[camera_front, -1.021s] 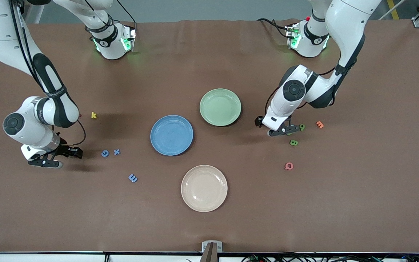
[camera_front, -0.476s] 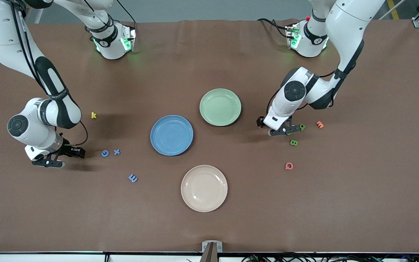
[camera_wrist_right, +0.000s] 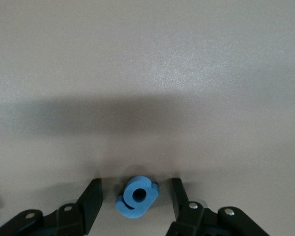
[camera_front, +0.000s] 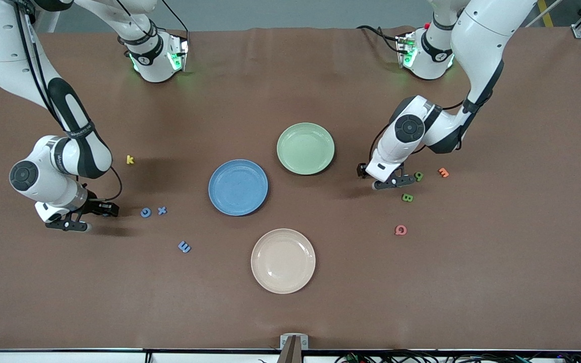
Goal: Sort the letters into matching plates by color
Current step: 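Grasp a blue letter with the right gripper while the left gripper grasps green u, then drop the blue letter on the blue plate while the left gripper drops u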
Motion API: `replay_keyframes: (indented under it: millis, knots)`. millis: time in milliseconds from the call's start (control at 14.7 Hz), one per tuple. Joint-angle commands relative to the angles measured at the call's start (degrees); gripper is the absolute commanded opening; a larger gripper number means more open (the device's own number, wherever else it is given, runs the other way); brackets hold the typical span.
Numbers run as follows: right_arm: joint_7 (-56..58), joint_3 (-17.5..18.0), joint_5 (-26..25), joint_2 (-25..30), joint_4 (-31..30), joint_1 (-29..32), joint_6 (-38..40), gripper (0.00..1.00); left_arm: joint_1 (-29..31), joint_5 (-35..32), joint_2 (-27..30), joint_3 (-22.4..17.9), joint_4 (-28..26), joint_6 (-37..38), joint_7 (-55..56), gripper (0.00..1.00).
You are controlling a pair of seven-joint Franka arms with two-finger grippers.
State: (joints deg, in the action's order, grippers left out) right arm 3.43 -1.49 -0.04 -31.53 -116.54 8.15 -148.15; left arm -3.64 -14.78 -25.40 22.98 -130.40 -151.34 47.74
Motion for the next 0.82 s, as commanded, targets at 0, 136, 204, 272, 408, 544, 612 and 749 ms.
replay_keyframes:
  millis: [0,136,204,272,408,544,612,749]
  knots:
    - [0.17,0.61,0.83,0.07,-1.15,0.81,1.28,0.6,0.3,-1.83,-0.18,-0.04,-0.03,-0.88,1.56,0.51]
    - [0.08,0.61,0.83,-0.02,-1.15,0.73,1.28,0.34,0.57,-2.09,-0.18,-0.04,-0.03,-0.88,1.56,0.39]
    - [0.08,0.61,0.83,-0.02,-1.06,0.64,1.28,0.2,0.57,-2.27,-0.18,0.04,0.05,-0.88,1.56,0.33]
    - [0.0,0.61,0.83,-0.02,-0.97,0.64,1.28,0.1,0.57,-2.27,-0.18,0.04,0.05,-0.88,1.48,0.29]
    - [-0.09,0.61,0.83,0.07,-0.71,0.46,1.37,0.02,0.65,-2.27,0.17,0.04,0.14,-0.8,1.39,0.21]
    - [-0.53,1.22,0.83,0.94,0.51,-0.15,4.25,0.0,1.0,-2.36,0.79,0.04,0.32,-0.36,1.47,0.18]
    - [-2.62,2.01,0.83,1.9,1.91,-0.24,7.92,0.0,1.09,-2.36,1.31,0.13,0.49,-0.18,1.56,0.18]
    - [-9.98,5.51,0.83,4.71,4.29,-0.5,15.05,0.0,1.18,-2.27,2.71,0.31,0.58,0.69,2.09,0.18]
